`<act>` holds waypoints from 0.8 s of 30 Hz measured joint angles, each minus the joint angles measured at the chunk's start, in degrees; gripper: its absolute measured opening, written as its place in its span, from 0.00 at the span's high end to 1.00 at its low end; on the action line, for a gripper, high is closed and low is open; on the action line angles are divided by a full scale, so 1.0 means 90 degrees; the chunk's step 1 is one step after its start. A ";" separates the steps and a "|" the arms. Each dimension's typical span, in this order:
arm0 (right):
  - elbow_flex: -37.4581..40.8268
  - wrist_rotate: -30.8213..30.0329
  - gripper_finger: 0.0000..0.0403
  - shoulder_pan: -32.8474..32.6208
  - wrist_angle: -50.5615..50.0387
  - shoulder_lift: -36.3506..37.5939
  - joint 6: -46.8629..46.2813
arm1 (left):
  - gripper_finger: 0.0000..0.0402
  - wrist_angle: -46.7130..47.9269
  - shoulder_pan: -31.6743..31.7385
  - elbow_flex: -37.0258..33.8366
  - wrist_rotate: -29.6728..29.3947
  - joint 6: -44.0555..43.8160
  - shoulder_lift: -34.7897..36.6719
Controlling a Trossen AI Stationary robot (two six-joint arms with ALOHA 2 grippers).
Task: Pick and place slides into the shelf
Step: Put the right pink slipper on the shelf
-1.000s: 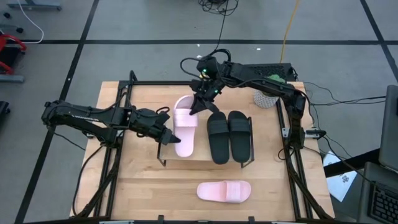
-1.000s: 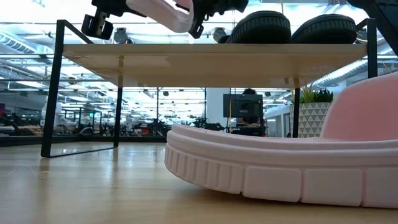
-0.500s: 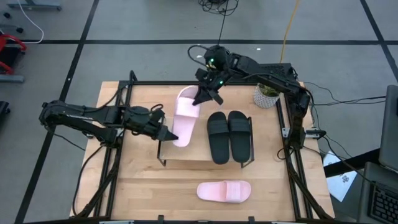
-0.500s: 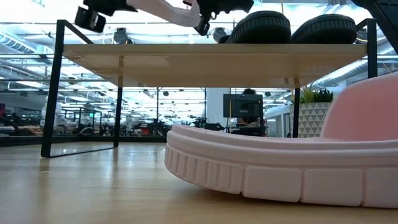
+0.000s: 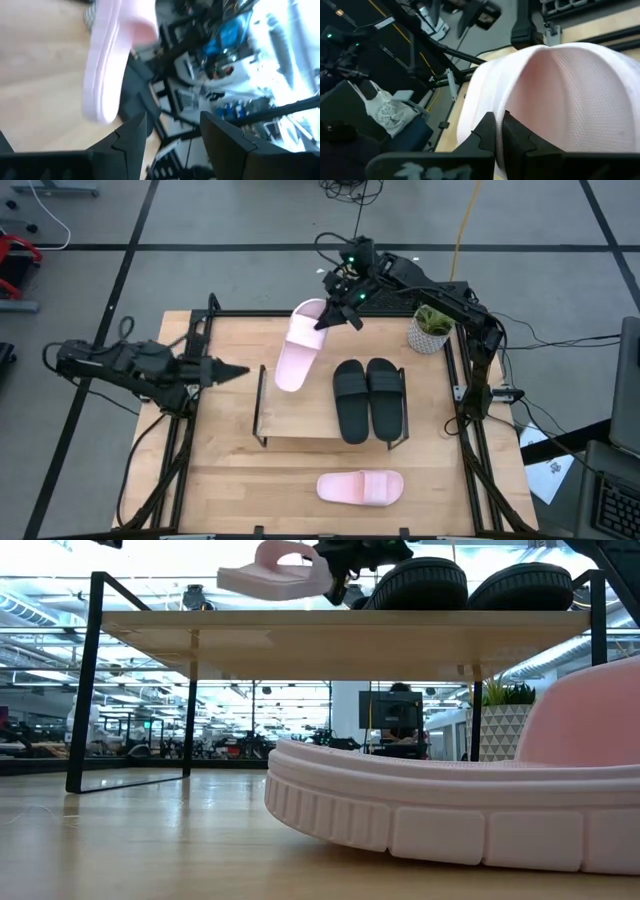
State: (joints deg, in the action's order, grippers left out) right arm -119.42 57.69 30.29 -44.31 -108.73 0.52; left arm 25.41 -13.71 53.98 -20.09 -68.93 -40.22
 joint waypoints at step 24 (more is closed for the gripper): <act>-0.0010 0.0932 1.00 -0.1103 0.1732 -0.0941 -0.1901 | 0.55 0.0012 -0.0017 -0.0010 -0.0399 0.0433 0.0349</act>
State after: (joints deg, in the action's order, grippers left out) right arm -119.50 66.07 20.36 -28.72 -117.20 -16.59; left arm 25.52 -13.87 53.89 -23.68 -65.03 -37.08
